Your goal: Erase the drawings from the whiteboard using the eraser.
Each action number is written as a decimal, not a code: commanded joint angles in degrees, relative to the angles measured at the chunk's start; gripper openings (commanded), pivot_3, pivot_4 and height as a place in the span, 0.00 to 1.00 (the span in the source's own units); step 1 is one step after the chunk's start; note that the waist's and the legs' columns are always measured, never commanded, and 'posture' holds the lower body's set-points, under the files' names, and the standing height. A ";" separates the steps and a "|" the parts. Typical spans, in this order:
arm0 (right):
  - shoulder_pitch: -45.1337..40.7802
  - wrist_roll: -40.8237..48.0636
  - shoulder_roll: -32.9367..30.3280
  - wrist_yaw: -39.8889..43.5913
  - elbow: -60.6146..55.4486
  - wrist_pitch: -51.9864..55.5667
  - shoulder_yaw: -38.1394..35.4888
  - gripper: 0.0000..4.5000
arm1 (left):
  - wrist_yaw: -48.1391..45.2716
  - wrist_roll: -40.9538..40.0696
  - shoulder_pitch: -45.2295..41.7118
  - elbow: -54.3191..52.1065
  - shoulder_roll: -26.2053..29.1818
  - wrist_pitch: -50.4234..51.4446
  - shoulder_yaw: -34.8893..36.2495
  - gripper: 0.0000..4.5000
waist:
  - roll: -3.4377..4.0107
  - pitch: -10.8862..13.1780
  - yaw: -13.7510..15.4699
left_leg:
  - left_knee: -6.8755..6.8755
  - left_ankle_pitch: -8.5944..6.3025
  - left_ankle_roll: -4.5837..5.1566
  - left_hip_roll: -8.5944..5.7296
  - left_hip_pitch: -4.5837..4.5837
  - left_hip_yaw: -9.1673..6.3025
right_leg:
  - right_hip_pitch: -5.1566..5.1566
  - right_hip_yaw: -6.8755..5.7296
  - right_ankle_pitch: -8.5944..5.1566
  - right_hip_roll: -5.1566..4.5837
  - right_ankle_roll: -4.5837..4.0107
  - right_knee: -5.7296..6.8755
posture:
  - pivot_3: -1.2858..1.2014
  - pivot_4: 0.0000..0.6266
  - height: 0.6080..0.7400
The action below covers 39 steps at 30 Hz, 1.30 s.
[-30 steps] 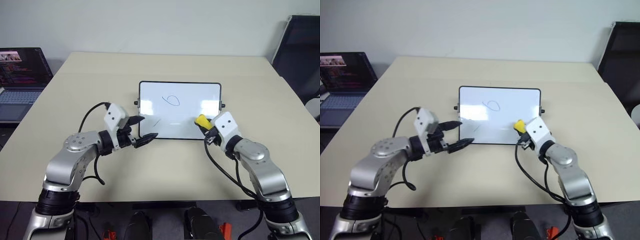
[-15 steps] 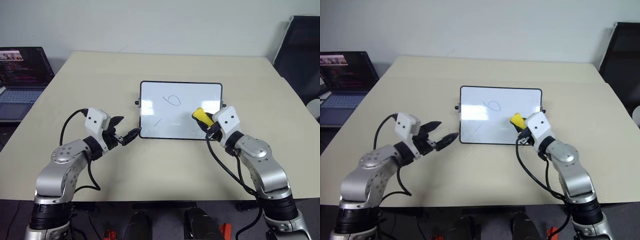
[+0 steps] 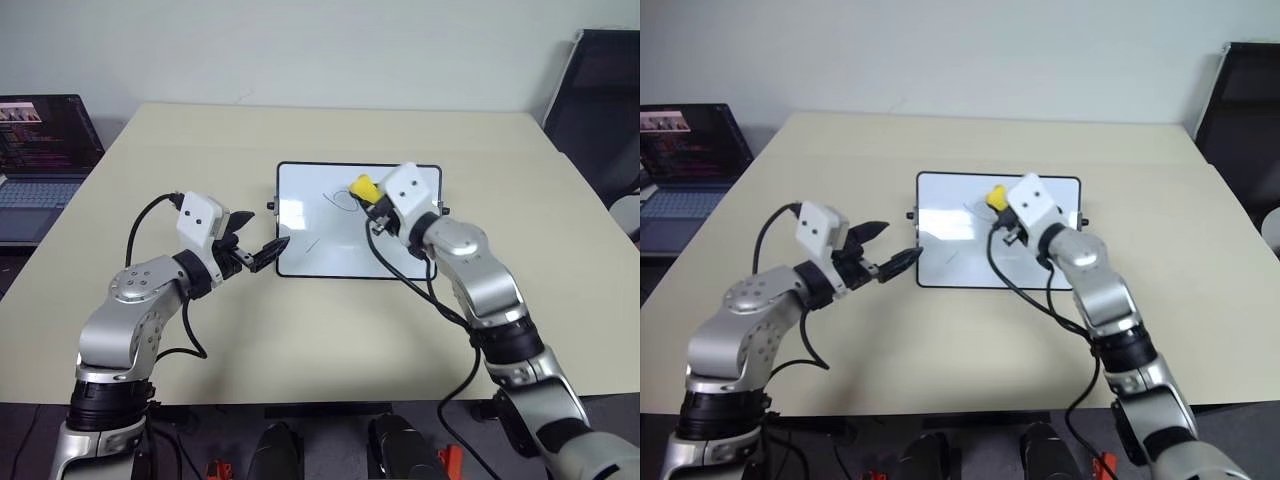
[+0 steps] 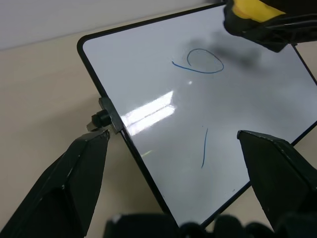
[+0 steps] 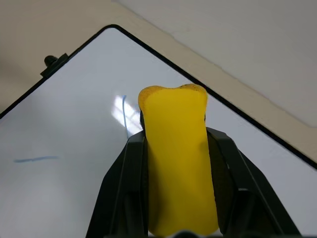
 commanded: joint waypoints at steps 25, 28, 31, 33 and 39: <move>-13.88 -10.77 3.82 6.29 27.19 -12.56 9.78 0.27 | -1.10 0.84 -1.62 -0.72 0.12 -1.02 -1.28 1.00 | 0.01 0.01 -0.18 | -0.13 0.11 0.12 0.00 0.06 -0.07 | -0.09 -0.03 0.02 0.04 -0.02 0.23 | 0.52 0.24 1.00; -12.68 -11.75 2.94 7.47 25.60 -11.97 10.30 0.27 | -1.22 0.77 -1.55 -0.79 0.15 -0.95 -1.29 1.00 | 0.01 0.01 -0.17 | -0.16 0.11 0.12 0.02 0.06 -0.10 | -0.10 -0.06 0.01 0.07 -0.02 0.24 | 0.52 0.24 1.00; -14.19 -13.31 2.56 2.49 27.00 -13.38 8.23 0.27 | -1.43 0.74 -1.72 -0.66 0.07 -0.98 -1.48 1.00 | 0.01 0.01 -0.17 | -0.15 0.11 0.12 0.01 0.06 -0.12 | -0.09 -0.07 0.01 0.07 -0.03 0.25 | 0.52 0.24 1.00; -15.51 -13.59 2.00 -1.23 28.40 -14.18 6.35 0.27 | -1.57 0.76 -1.97 -0.45 -0.06 -1.02 -1.68 1.00 | 0.01 0.01 -0.08 | -0.14 0.11 0.12 0.00 0.06 -0.13 | -0.09 -0.07 0.00 0.06 -0.07 0.26 | 0.52 0.24 1.00; -13.29 -12.39 0.20 5.18 27.11 -11.95 7.58 0.27 | -2.27 0.82 -2.57 0.14 -0.23 -1.23 -1.93 1.00 | 0.01 0.00 0.09 | -0.04 0.15 0.11 -0.02 0.06 -0.15 | 0.02 -0.07 -0.05 0.04 -0.21 0.20 | 0.52 0.24 1.00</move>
